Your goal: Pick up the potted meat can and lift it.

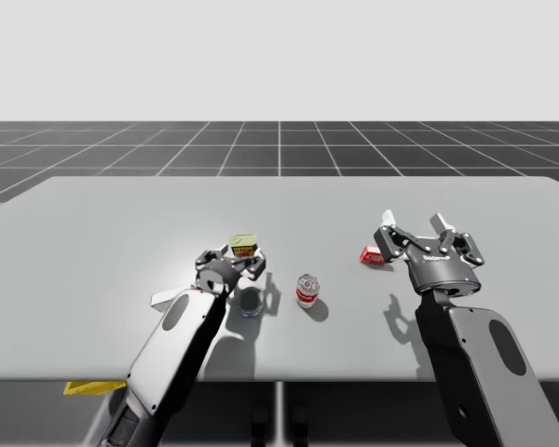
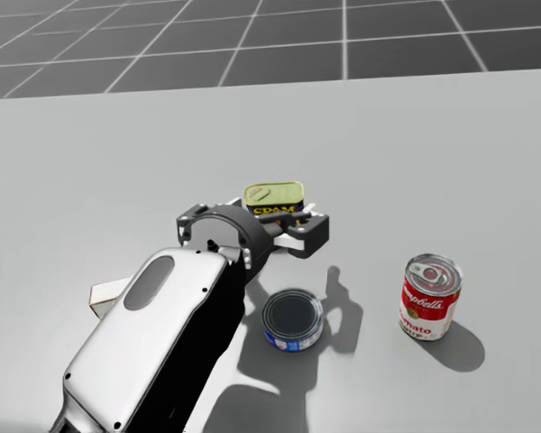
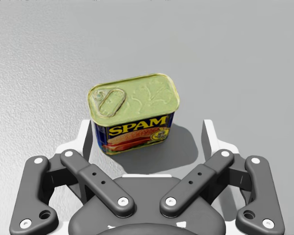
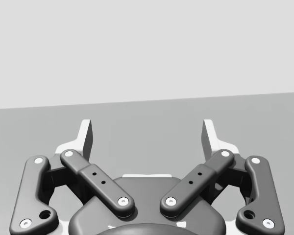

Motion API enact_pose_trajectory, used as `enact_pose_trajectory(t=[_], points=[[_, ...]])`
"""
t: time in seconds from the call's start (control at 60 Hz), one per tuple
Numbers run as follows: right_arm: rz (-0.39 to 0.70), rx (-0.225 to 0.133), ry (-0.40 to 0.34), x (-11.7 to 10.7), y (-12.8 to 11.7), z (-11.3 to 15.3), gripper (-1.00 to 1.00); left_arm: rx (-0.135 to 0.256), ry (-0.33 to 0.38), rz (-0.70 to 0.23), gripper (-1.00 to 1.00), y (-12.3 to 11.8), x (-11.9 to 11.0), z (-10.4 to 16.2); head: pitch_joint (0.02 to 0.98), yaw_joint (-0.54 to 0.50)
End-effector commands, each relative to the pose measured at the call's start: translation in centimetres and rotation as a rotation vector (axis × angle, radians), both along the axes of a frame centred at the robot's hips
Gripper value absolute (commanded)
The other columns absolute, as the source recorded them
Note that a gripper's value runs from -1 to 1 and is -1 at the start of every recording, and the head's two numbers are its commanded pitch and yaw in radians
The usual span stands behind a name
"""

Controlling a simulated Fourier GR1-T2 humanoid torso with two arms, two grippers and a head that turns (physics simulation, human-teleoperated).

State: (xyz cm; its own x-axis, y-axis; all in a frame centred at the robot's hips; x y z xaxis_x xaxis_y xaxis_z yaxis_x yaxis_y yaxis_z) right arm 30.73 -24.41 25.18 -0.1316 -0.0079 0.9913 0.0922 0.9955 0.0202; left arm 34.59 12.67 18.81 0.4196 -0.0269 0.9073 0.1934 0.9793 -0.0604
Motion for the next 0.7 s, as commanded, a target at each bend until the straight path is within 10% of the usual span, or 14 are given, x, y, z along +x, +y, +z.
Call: enact_pose_trajectory(t=[0.017,0.7], points=[[-0.002,-0.002,-0.001,0.0,-0.1,0.0,-1.0,0.01,-0.007,0.024,-1.0,-0.6,1.2,-0.3,0.737,0.17],[-0.006,-0.01,-0.003,0.0,-0.1,0.0,-1.0,0.077,0.054,0.065,-1.0,-1.8,4.9,-3.2,0.745,0.17]])
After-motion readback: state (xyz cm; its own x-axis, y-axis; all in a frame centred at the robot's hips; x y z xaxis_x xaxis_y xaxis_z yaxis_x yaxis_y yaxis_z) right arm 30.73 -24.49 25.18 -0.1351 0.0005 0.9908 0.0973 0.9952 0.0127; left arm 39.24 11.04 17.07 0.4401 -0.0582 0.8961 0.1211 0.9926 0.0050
